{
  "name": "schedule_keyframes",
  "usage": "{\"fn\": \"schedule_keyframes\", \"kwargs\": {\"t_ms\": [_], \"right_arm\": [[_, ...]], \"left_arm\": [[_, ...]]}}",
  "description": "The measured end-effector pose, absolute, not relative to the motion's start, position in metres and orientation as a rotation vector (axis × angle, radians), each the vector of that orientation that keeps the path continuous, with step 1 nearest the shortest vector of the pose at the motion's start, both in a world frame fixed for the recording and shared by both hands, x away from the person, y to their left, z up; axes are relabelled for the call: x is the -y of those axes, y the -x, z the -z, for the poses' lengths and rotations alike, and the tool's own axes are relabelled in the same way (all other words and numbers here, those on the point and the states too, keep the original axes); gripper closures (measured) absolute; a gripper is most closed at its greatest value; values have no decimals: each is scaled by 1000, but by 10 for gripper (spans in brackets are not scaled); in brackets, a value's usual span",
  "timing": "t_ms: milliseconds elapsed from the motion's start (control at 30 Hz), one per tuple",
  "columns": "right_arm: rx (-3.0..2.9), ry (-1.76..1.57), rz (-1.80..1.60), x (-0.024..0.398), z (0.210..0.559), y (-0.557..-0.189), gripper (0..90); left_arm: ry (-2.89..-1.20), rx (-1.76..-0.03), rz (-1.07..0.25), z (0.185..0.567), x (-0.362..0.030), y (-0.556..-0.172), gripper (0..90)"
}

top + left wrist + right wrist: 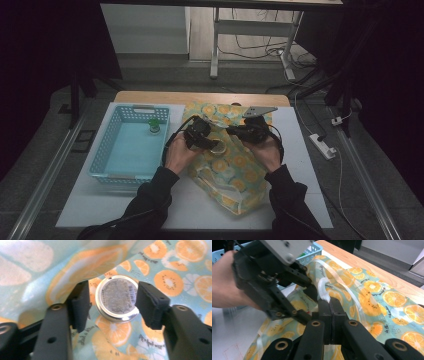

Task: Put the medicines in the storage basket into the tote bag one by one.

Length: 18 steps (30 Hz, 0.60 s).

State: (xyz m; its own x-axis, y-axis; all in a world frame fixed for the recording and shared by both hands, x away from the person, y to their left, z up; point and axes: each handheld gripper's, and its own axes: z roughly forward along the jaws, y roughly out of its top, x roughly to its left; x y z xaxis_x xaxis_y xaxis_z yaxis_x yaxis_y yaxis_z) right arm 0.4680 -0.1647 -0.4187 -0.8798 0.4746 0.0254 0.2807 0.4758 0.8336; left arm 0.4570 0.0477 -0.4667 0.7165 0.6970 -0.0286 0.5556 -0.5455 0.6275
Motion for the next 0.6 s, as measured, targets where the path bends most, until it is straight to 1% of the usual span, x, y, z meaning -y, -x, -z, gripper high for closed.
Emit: {"fn": "schedule_keyframes", "kwargs": {"t_ms": [67, 300, 400, 600], "right_arm": [[-2514, -654, -1357, 165, 419, -468, 900], [-2517, -656, -1355, 165, 420, -469, 900], [-2517, -655, -1354, 165, 420, -469, 900], [-2517, -656, -1355, 165, 420, -468, 900]], "left_arm": [[-2288, -924, -289, 465, -49, -454, 374], [-2243, -896, -214, 459, -62, -446, 237], [-2230, -899, -176, 455, -68, -443, 199], [-2215, -915, -190, 449, -87, -438, 155]]}}
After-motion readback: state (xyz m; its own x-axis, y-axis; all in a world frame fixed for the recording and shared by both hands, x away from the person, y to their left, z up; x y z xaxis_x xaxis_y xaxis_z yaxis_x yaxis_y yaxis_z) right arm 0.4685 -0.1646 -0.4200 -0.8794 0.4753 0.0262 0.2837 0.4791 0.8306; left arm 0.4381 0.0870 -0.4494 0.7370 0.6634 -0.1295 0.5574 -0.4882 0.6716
